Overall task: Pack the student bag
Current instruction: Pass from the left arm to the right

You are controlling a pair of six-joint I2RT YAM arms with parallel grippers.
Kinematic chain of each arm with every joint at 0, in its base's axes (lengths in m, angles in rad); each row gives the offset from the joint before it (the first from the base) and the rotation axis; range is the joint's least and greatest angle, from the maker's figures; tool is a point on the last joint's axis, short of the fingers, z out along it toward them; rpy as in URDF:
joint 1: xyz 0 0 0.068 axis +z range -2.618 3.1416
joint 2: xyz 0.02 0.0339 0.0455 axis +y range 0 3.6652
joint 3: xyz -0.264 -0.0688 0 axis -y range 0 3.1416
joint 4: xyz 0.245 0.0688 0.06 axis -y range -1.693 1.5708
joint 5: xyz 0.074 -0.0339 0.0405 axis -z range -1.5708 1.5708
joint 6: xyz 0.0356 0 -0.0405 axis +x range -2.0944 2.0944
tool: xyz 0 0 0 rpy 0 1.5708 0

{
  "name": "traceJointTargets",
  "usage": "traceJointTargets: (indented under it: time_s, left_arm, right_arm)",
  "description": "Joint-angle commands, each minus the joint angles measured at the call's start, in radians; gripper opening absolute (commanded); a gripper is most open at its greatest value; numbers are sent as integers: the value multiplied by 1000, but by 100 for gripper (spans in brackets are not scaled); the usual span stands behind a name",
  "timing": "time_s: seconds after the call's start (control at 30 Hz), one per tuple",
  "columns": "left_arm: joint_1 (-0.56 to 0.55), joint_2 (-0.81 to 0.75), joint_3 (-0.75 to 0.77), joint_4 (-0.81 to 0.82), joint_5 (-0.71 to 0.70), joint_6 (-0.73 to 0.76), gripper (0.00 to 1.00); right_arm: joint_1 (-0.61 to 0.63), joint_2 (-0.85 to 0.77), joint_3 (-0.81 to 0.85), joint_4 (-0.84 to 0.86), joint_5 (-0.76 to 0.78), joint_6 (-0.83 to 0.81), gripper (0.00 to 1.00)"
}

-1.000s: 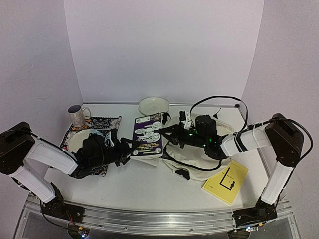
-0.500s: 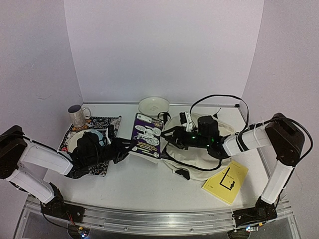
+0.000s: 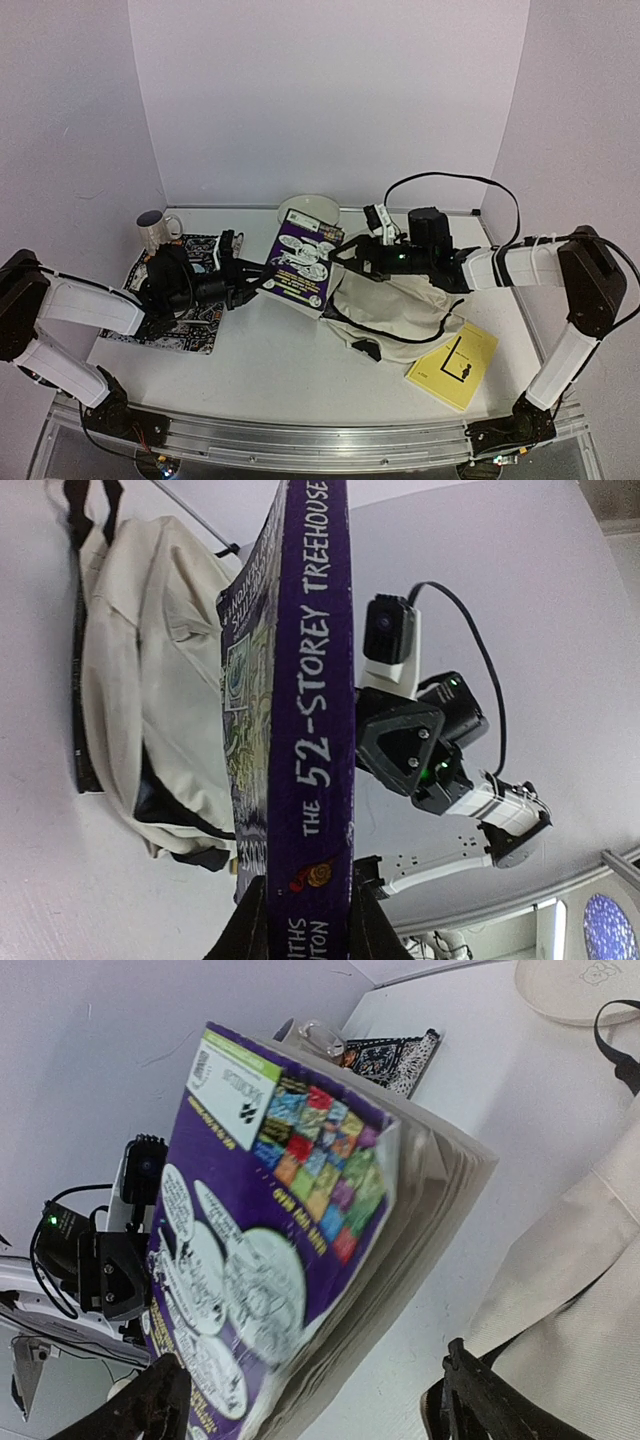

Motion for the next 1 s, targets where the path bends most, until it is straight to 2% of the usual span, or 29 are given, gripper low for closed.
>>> traceJointTargets:
  time_s: [0.0, 0.3, 0.57, 0.97]
  left_arm:
    - [2, -35, 99, 110, 139, 30, 0]
    - [3, -54, 164, 112, 263, 17, 0]
    - [3, -74, 188, 120, 334, 19, 0]
    - [10, -22, 155, 114, 316, 31, 0]
  right_arm:
    - [-22, -20, 65, -8, -83, -10, 88]
    - [-42, -3, 96, 30, -199, 1, 91]
    - [-58, 7, 100, 164, -335, 46, 88]
    - [-86, -69, 88, 198, -438, 50, 76]
